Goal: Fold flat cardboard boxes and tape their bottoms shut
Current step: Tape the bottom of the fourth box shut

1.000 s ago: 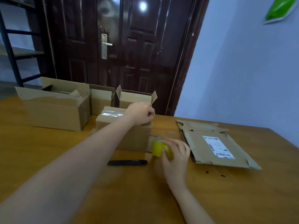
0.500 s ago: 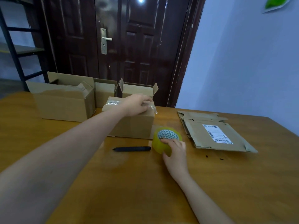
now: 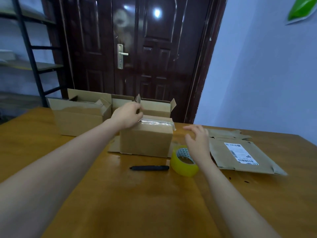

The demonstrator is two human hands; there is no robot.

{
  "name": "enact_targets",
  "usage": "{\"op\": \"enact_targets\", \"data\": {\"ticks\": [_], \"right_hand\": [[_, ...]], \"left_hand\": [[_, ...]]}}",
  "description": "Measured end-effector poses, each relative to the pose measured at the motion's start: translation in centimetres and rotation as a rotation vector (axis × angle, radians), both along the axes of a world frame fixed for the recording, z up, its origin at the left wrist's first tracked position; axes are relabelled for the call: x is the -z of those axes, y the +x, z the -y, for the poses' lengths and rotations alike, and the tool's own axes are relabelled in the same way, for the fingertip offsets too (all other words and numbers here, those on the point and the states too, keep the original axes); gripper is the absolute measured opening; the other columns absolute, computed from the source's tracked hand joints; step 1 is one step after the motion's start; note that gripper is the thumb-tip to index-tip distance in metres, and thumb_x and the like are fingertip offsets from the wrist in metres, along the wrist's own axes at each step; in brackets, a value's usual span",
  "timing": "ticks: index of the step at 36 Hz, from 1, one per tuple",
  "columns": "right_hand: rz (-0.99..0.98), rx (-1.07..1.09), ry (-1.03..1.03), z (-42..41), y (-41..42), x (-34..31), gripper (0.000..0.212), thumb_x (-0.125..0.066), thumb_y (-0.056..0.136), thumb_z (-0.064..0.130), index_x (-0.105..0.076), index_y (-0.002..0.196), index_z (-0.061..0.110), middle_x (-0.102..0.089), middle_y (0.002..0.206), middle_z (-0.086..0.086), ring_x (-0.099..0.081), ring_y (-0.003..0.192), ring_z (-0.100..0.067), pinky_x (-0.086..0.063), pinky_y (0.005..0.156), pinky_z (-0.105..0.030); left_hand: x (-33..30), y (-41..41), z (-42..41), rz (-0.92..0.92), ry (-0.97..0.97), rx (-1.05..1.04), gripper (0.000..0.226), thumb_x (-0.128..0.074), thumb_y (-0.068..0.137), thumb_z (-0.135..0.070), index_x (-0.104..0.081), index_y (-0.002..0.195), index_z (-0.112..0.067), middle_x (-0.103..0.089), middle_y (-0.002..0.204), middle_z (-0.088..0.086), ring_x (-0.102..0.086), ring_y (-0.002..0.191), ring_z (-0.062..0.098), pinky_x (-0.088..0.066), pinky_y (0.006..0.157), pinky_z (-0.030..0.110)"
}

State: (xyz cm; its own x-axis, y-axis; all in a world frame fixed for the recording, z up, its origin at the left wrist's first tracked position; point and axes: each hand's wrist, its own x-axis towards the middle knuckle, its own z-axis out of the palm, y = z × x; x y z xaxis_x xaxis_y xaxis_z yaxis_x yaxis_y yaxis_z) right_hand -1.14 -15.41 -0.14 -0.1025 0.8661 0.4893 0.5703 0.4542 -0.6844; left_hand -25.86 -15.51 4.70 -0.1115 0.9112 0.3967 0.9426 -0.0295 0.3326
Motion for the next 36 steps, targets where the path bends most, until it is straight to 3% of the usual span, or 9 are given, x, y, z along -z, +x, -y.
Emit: {"op": "enact_targets", "data": {"ticks": [4, 7, 9, 13, 15, 18, 24, 30, 36], "right_hand": [[0.028, -0.068, 0.038, -1.9, -3.8, -3.5, 0.033, -0.045, 0.095, 0.011, -0.058, 0.125, 0.011, -0.055, 0.126, -0.001, -0.043, 0.123, -0.016, -0.034, 0.097, -0.022], [0.119, -0.150, -0.084, -3.6, -6.8, -4.0, 0.040, -0.044, 0.096, 0.019, -0.048, 0.134, 0.007, -0.049, 0.136, -0.008, -0.041, 0.129, -0.022, -0.034, 0.108, -0.035], [0.259, -0.159, -0.098, -4.6, -8.1, -3.5, 0.040, -0.042, 0.094, 0.022, -0.047, 0.131, 0.006, -0.049, 0.134, -0.010, -0.041, 0.127, -0.025, -0.028, 0.113, -0.044], [0.505, -0.201, -0.140, -5.4, -9.2, -2.4, 0.056, -0.032, 0.099, 0.025, -0.019, 0.149, 0.006, -0.016, 0.157, -0.009, -0.009, 0.146, -0.022, -0.002, 0.118, -0.039], [0.464, -0.201, -0.171, -5.7, -9.3, -2.0, 0.058, -0.032, 0.099, 0.026, -0.014, 0.150, 0.007, -0.013, 0.158, -0.008, -0.007, 0.146, -0.021, -0.003, 0.118, -0.038], [0.251, -0.204, -0.267, -6.0, -9.2, -1.9, 0.059, -0.038, 0.098, 0.026, -0.017, 0.150, 0.008, -0.016, 0.158, -0.007, -0.019, 0.144, -0.023, -0.018, 0.118, -0.039], [-0.173, -0.281, -0.482, -6.4, -8.6, -1.6, 0.065, -0.047, 0.093, 0.019, -0.018, 0.151, 0.019, -0.025, 0.155, -0.002, -0.029, 0.139, -0.021, -0.029, 0.114, -0.042], [-0.290, -0.337, -0.521, -6.8, -8.2, -1.1, 0.071, -0.045, 0.090, 0.008, -0.016, 0.149, 0.033, -0.030, 0.152, 0.000, -0.037, 0.133, -0.020, -0.038, 0.108, -0.045], [-0.393, -0.374, -0.568, -6.8, -7.8, -0.8, 0.077, -0.045, 0.088, 0.001, -0.015, 0.149, 0.037, -0.035, 0.148, -0.002, -0.043, 0.126, -0.022, -0.042, 0.104, -0.047]], "left_hand": [[0.6, -0.1, 0.2, 0.087, -0.003, -0.211, 0.038, -0.041, 0.095, -0.030, -0.057, 0.121, -0.008, -0.057, 0.120, 0.011, -0.056, 0.105, 0.029, -0.050, 0.085, 0.041], [1.5, 0.2, 0.0, 0.173, -0.050, -0.277, 0.045, -0.039, 0.096, -0.035, -0.049, 0.131, -0.007, -0.050, 0.132, 0.013, -0.051, 0.114, 0.029, -0.047, 0.091, 0.042], [1.9, 0.5, -0.1, 0.189, -0.092, -0.271, 0.053, -0.038, 0.097, -0.037, -0.038, 0.141, -0.007, -0.037, 0.147, 0.013, -0.040, 0.131, 0.028, -0.040, 0.102, 0.043], [2.8, 0.3, -0.4, 0.166, -0.214, -0.226, 0.062, -0.032, 0.099, -0.040, -0.018, 0.151, -0.008, -0.012, 0.159, 0.011, -0.014, 0.146, 0.024, -0.023, 0.115, 0.041], [3.1, 0.1, -0.4, 0.176, -0.231, -0.222, 0.064, -0.033, 0.099, -0.043, -0.017, 0.151, -0.008, -0.011, 0.159, 0.010, -0.019, 0.145, 0.025, -0.027, 0.112, 0.040], [3.0, 0.2, -0.1, 0.255, -0.196, -0.211, 0.067, -0.039, 0.098, -0.043, -0.016, 0.150, -0.008, -0.016, 0.158, 0.010, -0.029, 0.141, 0.027, -0.034, 0.108, 0.038], [3.0, -0.4, 0.2, 0.742, -0.176, -0.163, 0.083, -0.059, 0.091, -0.039, -0.009, 0.153, -0.016, -0.026, 0.154, 0.010, -0.029, 0.139, 0.030, -0.030, 0.110, 0.044], [3.4, -0.7, 0.5, 0.985, -0.203, -0.147, 0.084, -0.064, 0.087, -0.037, -0.013, 0.152, -0.021, -0.026, 0.154, 0.008, -0.031, 0.136, 0.029, -0.030, 0.108, 0.042], [3.5, -0.6, 0.4, 1.098, -0.221, -0.174, 0.084, -0.066, 0.086, -0.035, -0.016, 0.152, -0.021, -0.028, 0.152, 0.011, -0.036, 0.132, 0.031, -0.033, 0.105, 0.041]]}}
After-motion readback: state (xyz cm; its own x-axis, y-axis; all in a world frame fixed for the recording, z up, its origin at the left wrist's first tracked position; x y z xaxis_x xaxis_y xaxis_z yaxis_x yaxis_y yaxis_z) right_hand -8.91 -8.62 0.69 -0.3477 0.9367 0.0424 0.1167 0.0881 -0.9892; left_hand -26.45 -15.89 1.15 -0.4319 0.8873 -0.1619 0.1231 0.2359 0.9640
